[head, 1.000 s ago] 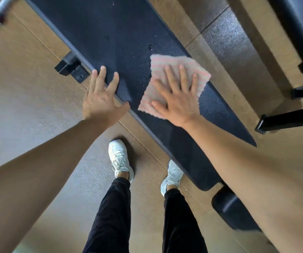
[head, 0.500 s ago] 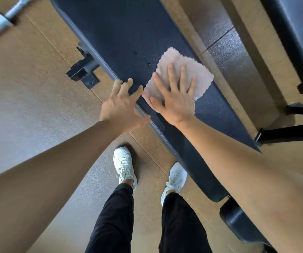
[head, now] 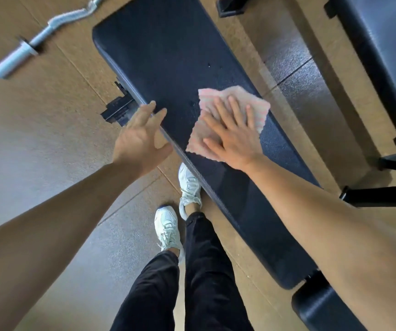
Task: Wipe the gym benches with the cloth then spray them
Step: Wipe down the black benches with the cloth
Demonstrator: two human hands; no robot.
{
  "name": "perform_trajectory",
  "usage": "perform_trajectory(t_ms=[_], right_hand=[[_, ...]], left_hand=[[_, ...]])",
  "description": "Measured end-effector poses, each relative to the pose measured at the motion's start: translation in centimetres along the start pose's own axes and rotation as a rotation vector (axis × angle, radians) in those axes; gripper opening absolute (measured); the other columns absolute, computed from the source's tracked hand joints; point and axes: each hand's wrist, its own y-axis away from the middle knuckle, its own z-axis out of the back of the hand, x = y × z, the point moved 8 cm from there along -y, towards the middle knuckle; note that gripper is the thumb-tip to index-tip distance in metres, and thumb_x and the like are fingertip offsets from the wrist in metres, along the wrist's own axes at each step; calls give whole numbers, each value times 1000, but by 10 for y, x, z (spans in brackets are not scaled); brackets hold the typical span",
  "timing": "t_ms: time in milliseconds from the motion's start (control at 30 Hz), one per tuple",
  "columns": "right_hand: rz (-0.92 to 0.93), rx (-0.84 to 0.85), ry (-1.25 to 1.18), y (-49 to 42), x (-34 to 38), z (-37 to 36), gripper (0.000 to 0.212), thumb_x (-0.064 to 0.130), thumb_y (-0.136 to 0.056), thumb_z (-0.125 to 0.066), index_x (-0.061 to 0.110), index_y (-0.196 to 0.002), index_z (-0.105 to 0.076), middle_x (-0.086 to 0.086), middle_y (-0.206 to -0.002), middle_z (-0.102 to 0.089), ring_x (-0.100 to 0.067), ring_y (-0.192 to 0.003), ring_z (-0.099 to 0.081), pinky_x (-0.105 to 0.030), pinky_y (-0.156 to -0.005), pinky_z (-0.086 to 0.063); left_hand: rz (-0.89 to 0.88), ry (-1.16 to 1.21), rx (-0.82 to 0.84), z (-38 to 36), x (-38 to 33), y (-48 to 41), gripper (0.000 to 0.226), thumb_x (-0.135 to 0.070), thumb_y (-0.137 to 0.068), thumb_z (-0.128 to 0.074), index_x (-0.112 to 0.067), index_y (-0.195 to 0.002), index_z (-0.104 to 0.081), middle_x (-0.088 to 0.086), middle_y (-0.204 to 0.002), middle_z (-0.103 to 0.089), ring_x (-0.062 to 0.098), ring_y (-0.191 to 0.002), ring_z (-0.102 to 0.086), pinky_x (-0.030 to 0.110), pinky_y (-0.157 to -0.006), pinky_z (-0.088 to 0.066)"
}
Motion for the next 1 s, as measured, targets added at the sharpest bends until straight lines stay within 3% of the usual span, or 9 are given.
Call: perform_trajectory(t_ms=[133,267,567,767,867,1000], right_hand=[[-335,20,-147,-40,-54,14,67,61,-102,-20,36,-162,-7,-1,-171,2,-32,-157,5,-60,-124,1],[-478,-10,-161,-55,-44,21,66,55,-103,-19,29,-163,-12,-7,-171,-6,-41,-156,-3,-64,-122,-8],[116,25,-122,-45,86,16,71,67,-99,-30,35,-161,-18,-3,-172,-4,-43,-155,1,-69,-118,-3],[316,33,-67,-54,78,15,66,63,-101,-30,39,-161,-16,5,-171,-5,-33,-157,0,-61,-123,-3],[263,0,-46,-85,45,25,70,66,-100,-25,34,-162,-19,3,-171,-8,-30,-157,-4,-58,-125,-4],[-20,-32,-107,-141,-10,46,70,64,-100,-26,32,-162,-18,2,-171,-10,-29,-157,-7,-58,-124,-9]], left_hand=[[80,-96,57,12,10,-30,97,-52,-89,-71,-23,-164,-18,6,-173,0,25,-160,1,48,-128,-14],[96,-98,96,14,19,-39,92,-48,-89,-73,-21,-162,-25,8,-173,-3,29,-159,-4,49,-126,-22],[94,-103,194,30,16,-42,79,-36,-89,-70,-25,-159,-35,4,-172,-11,28,-158,-12,48,-121,-29],[29,-155,278,40,26,-44,80,-42,-91,-70,-33,-160,-31,-5,-172,-8,21,-158,-14,41,-126,-18],[58,-102,273,38,23,-44,77,-40,-92,-69,-31,-159,-32,-7,-172,-6,21,-158,-13,40,-125,-20],[62,-47,251,37,25,-44,74,-36,-92,-69,-26,-158,-37,-4,-172,-11,24,-157,-18,45,-125,-24]])
